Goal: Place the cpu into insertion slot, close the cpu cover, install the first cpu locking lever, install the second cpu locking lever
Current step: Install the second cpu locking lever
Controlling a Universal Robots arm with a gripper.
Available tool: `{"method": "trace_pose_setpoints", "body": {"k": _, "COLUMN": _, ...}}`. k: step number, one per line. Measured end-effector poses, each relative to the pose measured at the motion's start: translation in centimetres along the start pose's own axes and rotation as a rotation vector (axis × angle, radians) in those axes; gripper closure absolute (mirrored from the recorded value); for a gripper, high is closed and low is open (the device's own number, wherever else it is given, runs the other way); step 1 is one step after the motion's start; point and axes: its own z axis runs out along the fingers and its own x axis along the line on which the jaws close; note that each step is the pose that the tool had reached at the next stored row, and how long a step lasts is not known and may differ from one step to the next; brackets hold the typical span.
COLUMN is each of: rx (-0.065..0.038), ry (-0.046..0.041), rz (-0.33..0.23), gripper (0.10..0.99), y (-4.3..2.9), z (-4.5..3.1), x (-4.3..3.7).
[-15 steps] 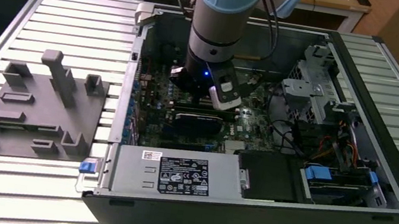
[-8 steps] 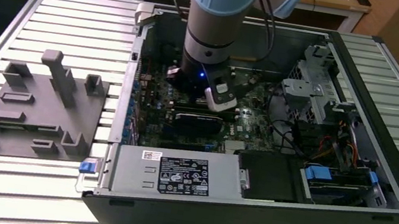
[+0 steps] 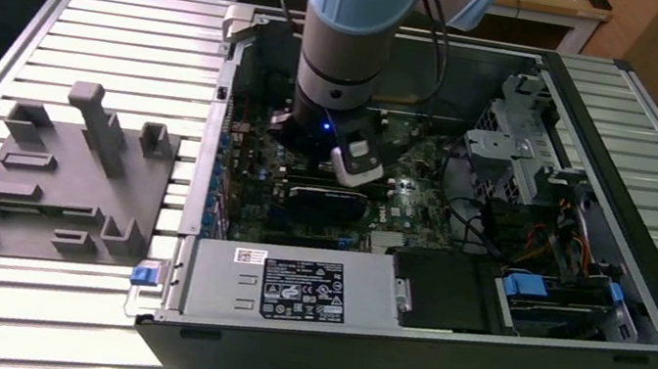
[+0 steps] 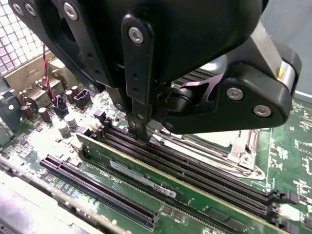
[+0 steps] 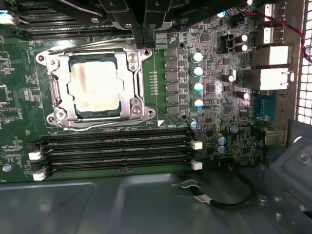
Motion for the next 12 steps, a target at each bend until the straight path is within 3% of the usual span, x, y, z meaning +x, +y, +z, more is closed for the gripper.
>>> {"method": "trace_pose_setpoints", "body": {"k": 3, "rx": -0.013, "ry": 0.0011, "rz": 0.0, "gripper": 0.98, "y": -0.05, "z": 0.16, "x": 0.06}}
{"method": "trace_pose_setpoints", "body": {"k": 9, "rx": -0.05, "ry": 0.0042, "rz": -0.001, "gripper": 0.98, "y": -0.15, "z": 0.59, "x": 0.07}}
{"method": "trace_pose_setpoints", "body": {"k": 12, "rx": -0.059, "ry": 0.005, "rz": -0.001, "gripper": 0.98, "y": -0.19, "z": 0.74, "x": 0.06}}
